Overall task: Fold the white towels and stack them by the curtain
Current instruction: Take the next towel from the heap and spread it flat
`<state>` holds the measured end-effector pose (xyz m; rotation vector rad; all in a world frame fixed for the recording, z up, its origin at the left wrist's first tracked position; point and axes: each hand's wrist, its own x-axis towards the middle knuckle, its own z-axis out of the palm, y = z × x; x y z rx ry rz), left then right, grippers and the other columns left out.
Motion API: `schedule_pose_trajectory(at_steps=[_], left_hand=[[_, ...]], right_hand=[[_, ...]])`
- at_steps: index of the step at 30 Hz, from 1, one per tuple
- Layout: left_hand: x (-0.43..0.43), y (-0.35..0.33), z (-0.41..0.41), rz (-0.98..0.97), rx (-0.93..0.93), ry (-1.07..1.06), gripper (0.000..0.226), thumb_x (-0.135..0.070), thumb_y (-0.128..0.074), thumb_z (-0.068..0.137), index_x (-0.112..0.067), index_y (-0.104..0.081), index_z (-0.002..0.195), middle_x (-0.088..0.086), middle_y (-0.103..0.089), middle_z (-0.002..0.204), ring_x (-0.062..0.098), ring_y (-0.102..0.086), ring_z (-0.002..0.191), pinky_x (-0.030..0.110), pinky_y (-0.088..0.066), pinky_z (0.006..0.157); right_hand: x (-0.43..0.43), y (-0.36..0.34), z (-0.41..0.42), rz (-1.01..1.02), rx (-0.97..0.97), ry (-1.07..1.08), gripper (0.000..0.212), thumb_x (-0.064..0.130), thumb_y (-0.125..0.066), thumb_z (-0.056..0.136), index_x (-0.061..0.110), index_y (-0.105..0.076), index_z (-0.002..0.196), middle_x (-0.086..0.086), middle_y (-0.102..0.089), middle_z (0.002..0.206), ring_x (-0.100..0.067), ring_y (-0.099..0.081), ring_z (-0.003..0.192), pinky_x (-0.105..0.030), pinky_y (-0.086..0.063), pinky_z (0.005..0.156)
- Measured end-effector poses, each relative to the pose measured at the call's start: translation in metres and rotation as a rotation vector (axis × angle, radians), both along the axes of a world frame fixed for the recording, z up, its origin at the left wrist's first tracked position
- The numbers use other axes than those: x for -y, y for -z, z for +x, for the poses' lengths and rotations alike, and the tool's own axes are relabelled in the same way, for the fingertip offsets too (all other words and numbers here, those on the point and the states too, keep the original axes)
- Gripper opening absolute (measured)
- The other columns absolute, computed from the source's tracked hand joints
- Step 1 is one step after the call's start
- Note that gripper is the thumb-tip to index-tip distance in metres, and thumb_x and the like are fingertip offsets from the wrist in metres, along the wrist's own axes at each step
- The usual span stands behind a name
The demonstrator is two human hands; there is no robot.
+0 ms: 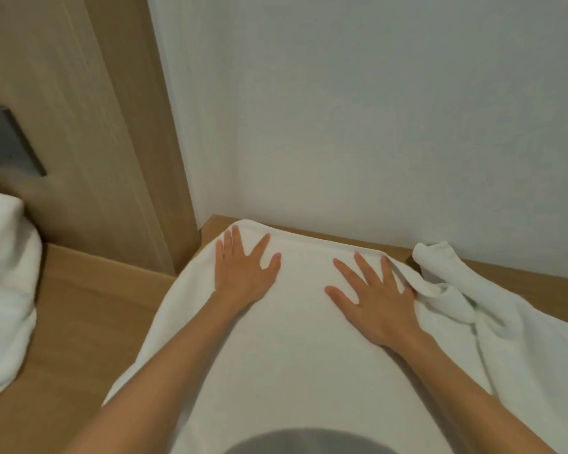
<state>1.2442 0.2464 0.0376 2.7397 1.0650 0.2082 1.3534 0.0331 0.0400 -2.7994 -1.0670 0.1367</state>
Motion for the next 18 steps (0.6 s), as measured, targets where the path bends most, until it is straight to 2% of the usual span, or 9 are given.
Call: schedule_pose_trajectory(at_steps=[3,7,10,12,14,18], left_hand=[[-0.011,-0.002,-0.005,-0.012,0.014,-0.008,0.057,-0.060,-0.019,0.095,-0.042,-0.013,0.150,0.015,0.007,0.159,0.028,0.008,0.147,0.038,0.009,0.117],[0.006,-0.005,-0.009,0.031,-0.047,0.085,0.055,-0.047,-0.014,0.101,-0.029,-0.007,0.153,0.010,0.006,0.160,0.029,0.006,0.147,0.041,0.006,0.118],[0.028,-0.011,-0.020,-0.029,0.007,0.186,0.050,-0.036,-0.021,0.103,-0.022,-0.018,0.152,0.007,-0.007,0.160,0.025,-0.009,0.146,0.037,-0.008,0.116],[0.039,-0.017,-0.029,0.069,0.105,0.104,0.048,-0.032,-0.032,0.101,-0.022,-0.029,0.148,0.004,-0.019,0.158,0.024,-0.022,0.142,0.037,-0.018,0.112],[0.047,-0.024,-0.037,0.180,0.148,-0.084,0.047,-0.032,-0.039,0.099,-0.020,-0.032,0.144,0.004,-0.028,0.152,0.026,-0.028,0.136,0.039,-0.022,0.107],[0.056,-0.033,-0.047,-0.014,0.125,-0.331,0.046,-0.038,-0.043,0.098,-0.011,-0.038,0.136,0.014,-0.041,0.142,0.031,-0.030,0.133,0.038,-0.023,0.106]], right_hand=[[0.001,0.000,0.001,-0.015,0.006,-0.007,0.075,0.085,0.006,0.067,0.064,0.005,0.139,0.022,0.010,0.157,-0.021,0.015,0.146,-0.055,0.002,0.114],[0.013,-0.003,0.002,-0.016,0.002,-0.016,0.076,0.086,0.004,0.066,0.064,0.002,0.139,0.023,0.007,0.157,-0.020,0.013,0.147,-0.052,0.002,0.115],[0.034,-0.005,0.005,-0.030,-0.007,-0.034,0.077,0.086,0.004,0.065,0.065,0.001,0.138,0.024,0.007,0.157,-0.018,0.012,0.147,-0.050,0.001,0.116],[0.048,-0.008,0.008,-0.029,-0.010,-0.031,0.076,0.086,0.003,0.065,0.065,0.001,0.138,0.024,0.006,0.157,-0.017,0.011,0.147,-0.049,0.001,0.115],[0.061,-0.009,0.011,-0.029,-0.010,-0.029,0.075,0.085,0.002,0.066,0.065,0.000,0.138,0.024,0.006,0.157,-0.017,0.011,0.147,-0.049,0.001,0.116],[0.075,-0.008,0.012,-0.024,-0.029,-0.034,0.065,0.082,-0.006,0.077,0.064,-0.001,0.139,0.023,0.006,0.157,-0.017,0.012,0.147,-0.050,-0.001,0.116]])
